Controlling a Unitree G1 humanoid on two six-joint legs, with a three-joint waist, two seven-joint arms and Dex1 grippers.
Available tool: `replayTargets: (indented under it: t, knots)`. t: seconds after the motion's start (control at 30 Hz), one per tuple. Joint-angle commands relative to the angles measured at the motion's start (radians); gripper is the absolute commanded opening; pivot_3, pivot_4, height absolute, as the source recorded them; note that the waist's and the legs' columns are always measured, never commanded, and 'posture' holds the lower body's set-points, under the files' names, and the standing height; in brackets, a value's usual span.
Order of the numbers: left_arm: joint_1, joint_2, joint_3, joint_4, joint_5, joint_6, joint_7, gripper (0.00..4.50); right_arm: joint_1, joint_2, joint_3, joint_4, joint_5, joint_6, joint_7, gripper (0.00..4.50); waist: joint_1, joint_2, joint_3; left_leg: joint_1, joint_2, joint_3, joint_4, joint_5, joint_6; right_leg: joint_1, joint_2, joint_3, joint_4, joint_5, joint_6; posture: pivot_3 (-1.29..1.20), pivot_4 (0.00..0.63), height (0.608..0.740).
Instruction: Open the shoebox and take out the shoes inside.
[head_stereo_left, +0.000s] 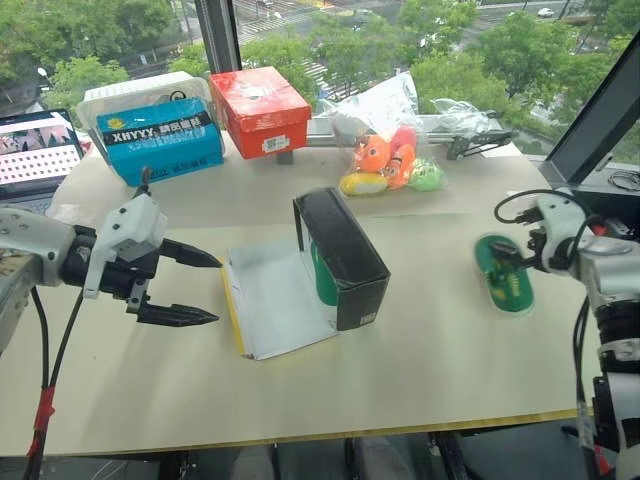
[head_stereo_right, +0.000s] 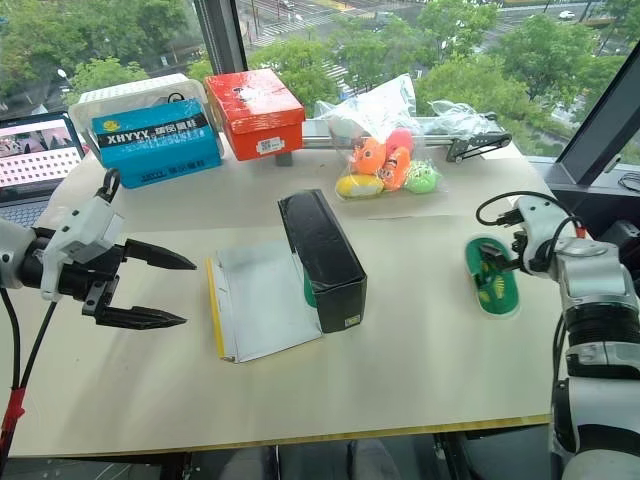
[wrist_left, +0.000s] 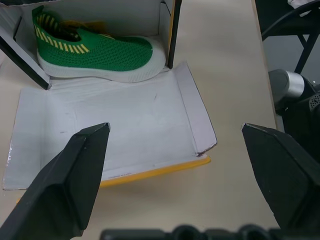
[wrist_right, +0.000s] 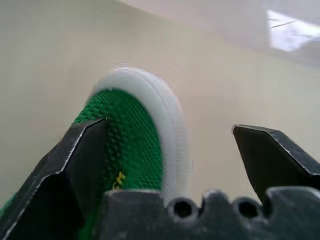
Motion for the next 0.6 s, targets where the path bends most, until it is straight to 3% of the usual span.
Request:
replayTargets:
  t: [0.03, 0.13, 0.27, 0.43, 0.53, 0.6]
  knots:
    - [-0.027, 0.009, 0.011, -0.005, -0.005, -0.001, -0.008, 4.5, -0.079, -0.072, -0.005, -0.031, -0.073, -0.071, -0.016, 4.48, -0.003, 0.001, 0.0, 0.0, 0.0, 0.0, 0.0, 0.0, 0.0, 0.0, 0.0, 0.0, 0.0, 0.0, 0.0, 0.0, 0.15, 0.74]
    - [-0.038, 0.003, -0.004, 0.0, -0.004, -0.004, -0.015, 4.5, -0.125, -0.067, -0.034, -0.146, -0.015, -0.034, 0.067, 4.48, -0.007, 0.001, 0.001, 0.001, 0.0, 0.0, 0.0, 0.0, 0.0, 0.0, 0.0, 0.001, 0.0, 0.0, 0.0, 0.0, 0.15, 0.74]
    - [-0.074, -0.018, -0.016, 0.023, -0.009, -0.002, -0.017, 4.5, -0.073, -0.082, -0.015, -0.501, 0.152, 0.099, 0.325, 4.48, -0.006, 0.001, 0.001, 0.001, 0.0, 0.0, 0.0, 0.0, 0.0, 0.0, 0.001, 0.001, 0.001, 0.0, 0.0, 0.0, 0.15, 0.74]
    - [-0.13, -0.053, -0.022, 0.075, -0.008, -0.003, -0.008, 4.5, -0.046, -0.076, 0.0, -0.818, 0.323, 0.226, 0.478, 4.48, 0.015, 0.001, 0.001, 0.0, 0.0, 0.0, 0.001, 0.0, 0.0, 0.0, 0.0, 0.0, 0.001, 0.0, 0.0, 0.0, 0.15, 0.74]
    - [-0.16, -0.079, -0.004, 0.093, -0.021, 0.006, 0.014, 4.5, -0.076, -0.026, 0.026, -0.892, 0.385, 0.296, 0.482, 3.78, 0.028, 0.001, 0.001, 0.0, 0.0, 0.0, 0.001, 0.0, 0.0, 0.0, 0.0, 0.0, 0.001, 0.0, 0.0, 0.0, 0.15, 0.74]
    - [-0.172, -0.09, 0.007, 0.098, -0.027, 0.013, 0.029, 4.5, -0.085, 0.0, 0.065, -0.908, 0.38, 0.296, 0.485, 2.96, 0.03, 0.001, 0.001, 0.0, 0.0, 0.0, 0.002, 0.0, 0.0, 0.0, 0.0, 0.0, 0.001, 0.0, 0.0, 0.0, 0.15, 0.74]
